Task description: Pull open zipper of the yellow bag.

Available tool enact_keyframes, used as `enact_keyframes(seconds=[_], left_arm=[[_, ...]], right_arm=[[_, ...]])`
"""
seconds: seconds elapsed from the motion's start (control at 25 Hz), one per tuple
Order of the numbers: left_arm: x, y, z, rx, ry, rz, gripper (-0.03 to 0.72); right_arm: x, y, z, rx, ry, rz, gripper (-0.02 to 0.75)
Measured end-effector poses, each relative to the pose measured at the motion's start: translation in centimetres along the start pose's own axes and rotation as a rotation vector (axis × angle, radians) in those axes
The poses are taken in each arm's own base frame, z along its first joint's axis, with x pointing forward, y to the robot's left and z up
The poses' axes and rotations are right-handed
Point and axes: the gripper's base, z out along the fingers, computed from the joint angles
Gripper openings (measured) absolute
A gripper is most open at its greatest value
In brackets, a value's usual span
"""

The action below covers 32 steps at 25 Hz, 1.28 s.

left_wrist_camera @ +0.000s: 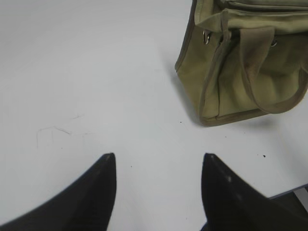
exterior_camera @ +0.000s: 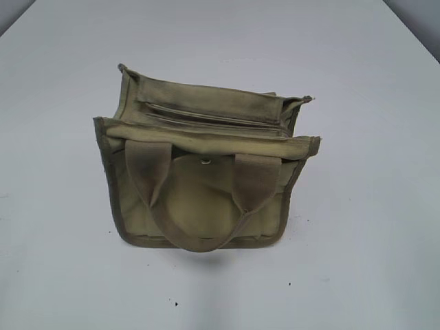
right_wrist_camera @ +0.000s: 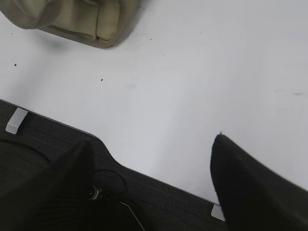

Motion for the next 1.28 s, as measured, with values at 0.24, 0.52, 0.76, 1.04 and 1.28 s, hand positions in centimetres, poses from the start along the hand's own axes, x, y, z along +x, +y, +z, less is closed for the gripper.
enact_keyframes(seconds=[0.24,0.52,0.76,1.04,1.28], left_arm=[[0.0,0.0,0.0,0.0,-0.002,0.0,0.439],[0.0,0.0,0.0,0.0,-0.002,0.0,0.439],[0.0,0.0,0.0,-0.001,-0.003,0.0,0.439],[0.0,-0.1,0.0,-0.132,-0.001,-0.064,0.438],[0.0,-0.2,0.0,-0.21,0.001,-0.102,0.436]], right_arm=[[0.0,0.0,0.1,0.0,0.001,-0.002,0.582],[0.0,0.1,0.1,-0.007,-0.001,0.0,0.582],[0.0,0.1,0.1,-0.008,-0.002,0.0,0.582],[0.2,-0.2,-0.3,0.11,-0.037,0.097,0.582],[1.4,0.6,-1.8,0.272,-0.178,0.162,0.582]])
